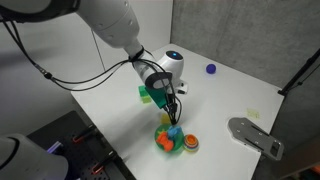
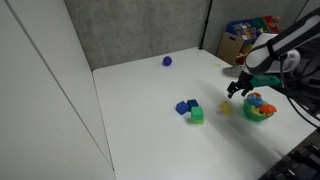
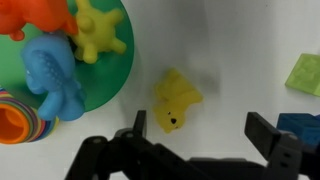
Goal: Pick up the yellow duck toy and put it in the green bowl
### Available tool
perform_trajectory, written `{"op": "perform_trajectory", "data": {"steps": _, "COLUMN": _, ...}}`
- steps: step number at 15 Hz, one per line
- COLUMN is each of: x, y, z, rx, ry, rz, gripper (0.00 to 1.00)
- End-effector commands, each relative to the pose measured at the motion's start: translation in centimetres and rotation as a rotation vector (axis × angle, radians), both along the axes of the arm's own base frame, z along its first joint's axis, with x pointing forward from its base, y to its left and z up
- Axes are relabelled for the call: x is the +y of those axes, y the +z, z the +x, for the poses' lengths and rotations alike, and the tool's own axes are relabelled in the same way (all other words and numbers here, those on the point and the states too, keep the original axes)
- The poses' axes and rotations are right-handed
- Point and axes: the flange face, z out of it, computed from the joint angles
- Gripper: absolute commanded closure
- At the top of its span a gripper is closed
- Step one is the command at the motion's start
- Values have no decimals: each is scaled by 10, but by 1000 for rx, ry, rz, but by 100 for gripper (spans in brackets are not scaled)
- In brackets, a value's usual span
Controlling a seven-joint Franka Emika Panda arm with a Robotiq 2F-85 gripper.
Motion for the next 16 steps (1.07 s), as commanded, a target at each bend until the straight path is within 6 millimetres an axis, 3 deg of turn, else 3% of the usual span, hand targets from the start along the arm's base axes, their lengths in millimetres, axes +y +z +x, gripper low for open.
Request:
{"op": "perform_trajectory", "data": {"steps": 1, "x": -2, "y": -28, "z": 18, "rx": -4, "ry": 2, "rz": 17, "gripper": 0}}
{"op": "perform_trajectory", "data": {"steps": 9, "x": 2, "y": -83, "z": 35, "rx": 44, "ry": 10, "rz": -3, "gripper": 0}}
{"op": "perform_trajectory", "data": {"steps": 16, "x": 16, "y": -110, "z": 43, "rx": 92, "ry": 23, "rz": -80, "gripper": 0}}
